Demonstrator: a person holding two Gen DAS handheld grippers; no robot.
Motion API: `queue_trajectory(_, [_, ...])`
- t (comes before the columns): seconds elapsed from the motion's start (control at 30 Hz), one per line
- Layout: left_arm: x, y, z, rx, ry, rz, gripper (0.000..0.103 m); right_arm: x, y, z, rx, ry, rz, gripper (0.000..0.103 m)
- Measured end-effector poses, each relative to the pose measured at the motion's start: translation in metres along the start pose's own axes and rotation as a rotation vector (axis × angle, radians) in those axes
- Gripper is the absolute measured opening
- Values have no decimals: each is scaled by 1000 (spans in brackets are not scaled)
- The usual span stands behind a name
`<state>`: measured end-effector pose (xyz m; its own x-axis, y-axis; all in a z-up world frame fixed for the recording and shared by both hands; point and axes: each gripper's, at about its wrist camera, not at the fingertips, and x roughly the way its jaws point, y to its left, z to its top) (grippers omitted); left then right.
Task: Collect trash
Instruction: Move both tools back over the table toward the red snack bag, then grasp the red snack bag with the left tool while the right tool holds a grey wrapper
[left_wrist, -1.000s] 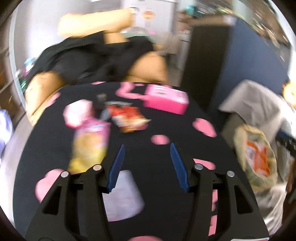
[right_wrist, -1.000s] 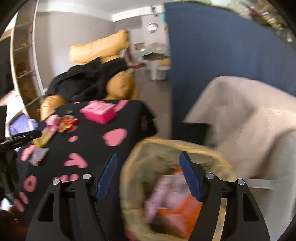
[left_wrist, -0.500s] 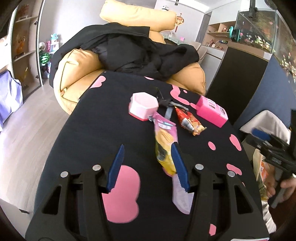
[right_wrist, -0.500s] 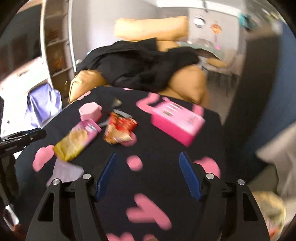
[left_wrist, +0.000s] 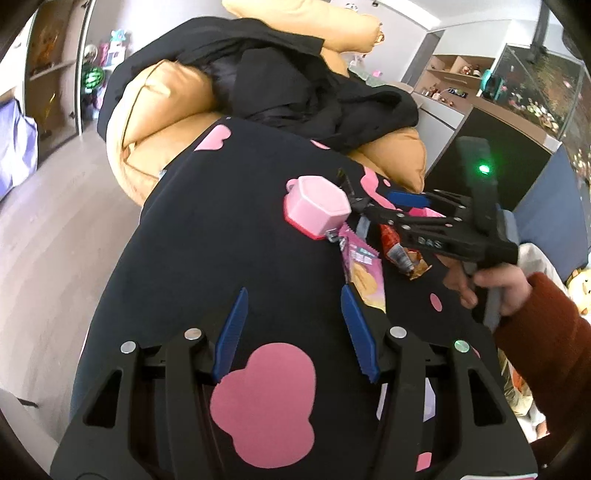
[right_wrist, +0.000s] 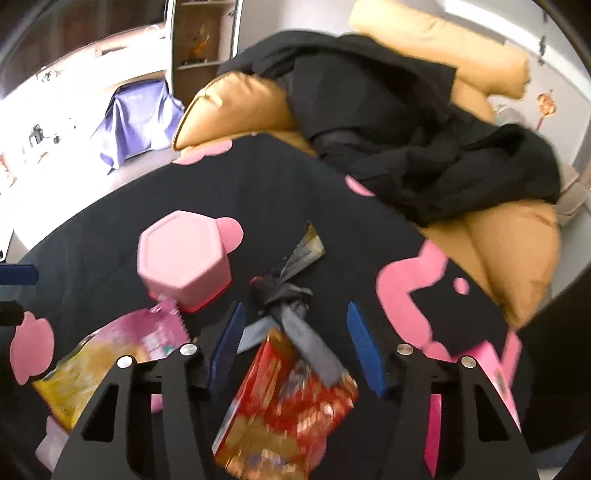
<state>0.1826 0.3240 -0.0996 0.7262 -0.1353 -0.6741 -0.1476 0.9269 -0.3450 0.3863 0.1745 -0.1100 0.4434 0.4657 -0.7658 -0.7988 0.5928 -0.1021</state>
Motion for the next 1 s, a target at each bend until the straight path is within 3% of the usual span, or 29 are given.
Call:
queue_trajectory(0.07, [0,1,1,0,0,3,50,13,-3,4,-7,20,22,52])
queue_trajectory(0.13, [0,0,2,6,-2,6,50,22,-4,5,-7,42,65,35])
queue_trajectory(0.27, [5,-5,1,12,9,1,50,7,-3,5,16,-5,76,33])
queue_trajectory(0.53, [16,-41,2,65,20,-36,51,-81,-25,-2,137,-147,-35,33])
queue_trajectory(0.73, [28,-88,11,111,20,-79,51,-119,-41,-47,210,-148,-155,32])
queue_trajectory(1.0, [62,-131,21,131,51,-49,50,-147,-82,-132,466,-154,-210,33])
